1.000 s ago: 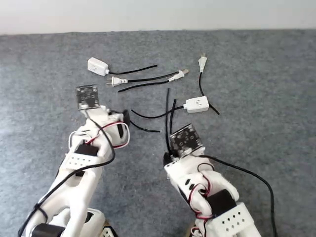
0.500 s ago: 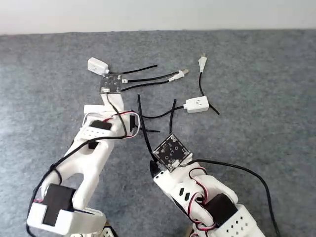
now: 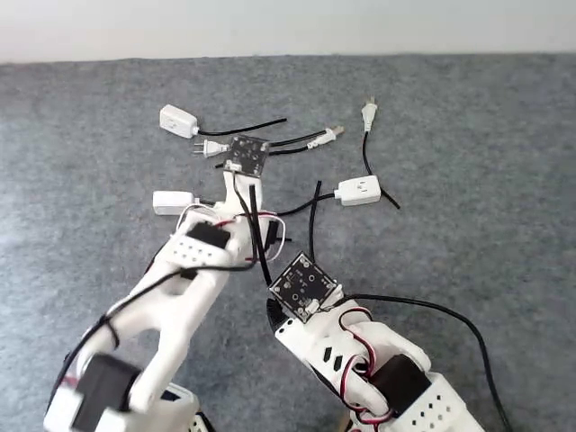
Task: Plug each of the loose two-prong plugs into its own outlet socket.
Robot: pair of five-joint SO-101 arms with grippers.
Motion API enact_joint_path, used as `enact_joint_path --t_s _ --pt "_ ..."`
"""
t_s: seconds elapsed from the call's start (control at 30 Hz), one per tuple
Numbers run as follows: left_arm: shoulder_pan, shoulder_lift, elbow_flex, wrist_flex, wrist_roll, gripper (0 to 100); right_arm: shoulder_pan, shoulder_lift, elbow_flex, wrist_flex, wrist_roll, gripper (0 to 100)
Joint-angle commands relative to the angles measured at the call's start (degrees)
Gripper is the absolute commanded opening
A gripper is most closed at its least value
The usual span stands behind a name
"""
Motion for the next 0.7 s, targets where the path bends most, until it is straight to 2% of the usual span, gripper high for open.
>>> enact_joint_path --t_s 0.0,0.13,0.43,0.53,0.67 --pt "3.87 -9.49 4.62 1.23 -4.66 7 -0.22 -0.22 -3.52 0.22 0.88 0.8" --pt "7.74 -18.64 11.74 1.14 -11.96 7 -0.31 -0.75 -3.78 1.36 1.23 0.9" --pt "7.47 -23.65 16.22 -2.99 -11.96 7 -2.51 -0.84 -4.31 2.86 1.23 0.9" --pt "3.96 -23.56 16.31 -5.89 -10.64 7 -1.98 -0.84 -4.31 2.95 0.97 0.9" --pt "-4.48 -23.56 17.19 -13.80 -4.13 7 4.09 -0.66 -4.31 1.80 -1.14 0.9"
